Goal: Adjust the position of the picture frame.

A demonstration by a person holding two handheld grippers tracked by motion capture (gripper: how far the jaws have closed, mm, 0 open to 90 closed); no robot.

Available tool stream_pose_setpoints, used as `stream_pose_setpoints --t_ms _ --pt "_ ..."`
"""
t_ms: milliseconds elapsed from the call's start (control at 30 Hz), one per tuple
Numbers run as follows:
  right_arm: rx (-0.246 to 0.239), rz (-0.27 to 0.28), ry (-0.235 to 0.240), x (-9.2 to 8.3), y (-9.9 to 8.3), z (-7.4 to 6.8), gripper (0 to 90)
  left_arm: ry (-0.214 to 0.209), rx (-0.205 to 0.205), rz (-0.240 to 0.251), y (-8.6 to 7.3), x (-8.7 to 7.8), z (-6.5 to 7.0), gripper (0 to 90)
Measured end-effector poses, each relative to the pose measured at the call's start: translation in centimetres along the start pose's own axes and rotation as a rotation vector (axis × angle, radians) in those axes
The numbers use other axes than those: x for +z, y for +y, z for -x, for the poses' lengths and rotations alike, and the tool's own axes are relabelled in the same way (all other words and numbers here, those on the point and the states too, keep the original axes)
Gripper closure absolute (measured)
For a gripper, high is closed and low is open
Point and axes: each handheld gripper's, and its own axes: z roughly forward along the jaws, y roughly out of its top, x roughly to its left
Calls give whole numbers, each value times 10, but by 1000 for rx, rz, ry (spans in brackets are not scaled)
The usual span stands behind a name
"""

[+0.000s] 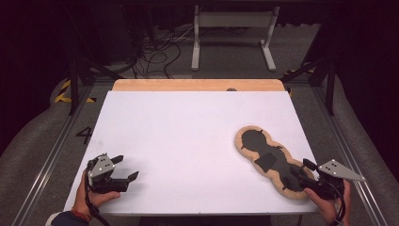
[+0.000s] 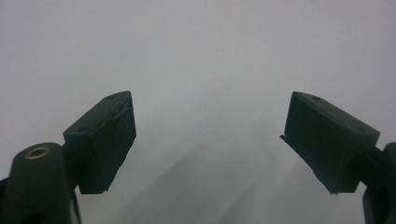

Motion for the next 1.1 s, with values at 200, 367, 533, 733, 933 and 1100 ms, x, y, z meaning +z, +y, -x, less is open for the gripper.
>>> stream_pose_setpoints --t_ms 200,367,533,733,933,1100 --pt "35 -26 -25 -1 -4 6 521 11 8 -5 -1 -2 1 168" --pt "44 -62 -40 0 -6 10 558 -4 35 -22 -2 0 3 167" --pt "102 -76 -66 -3 -12 19 538 -13 26 -10 -1 0 4 164" --pt "136 -76 -17 1 -16 24 476 -20 32 -13 -1 1 4 161" --pt "195 -81 35 5 -17 28 427 -36 23 -22 -1 3 4 159" --pt "242 -91 61 8 -17 30 434 -30 27 -28 -1 5 5 159"
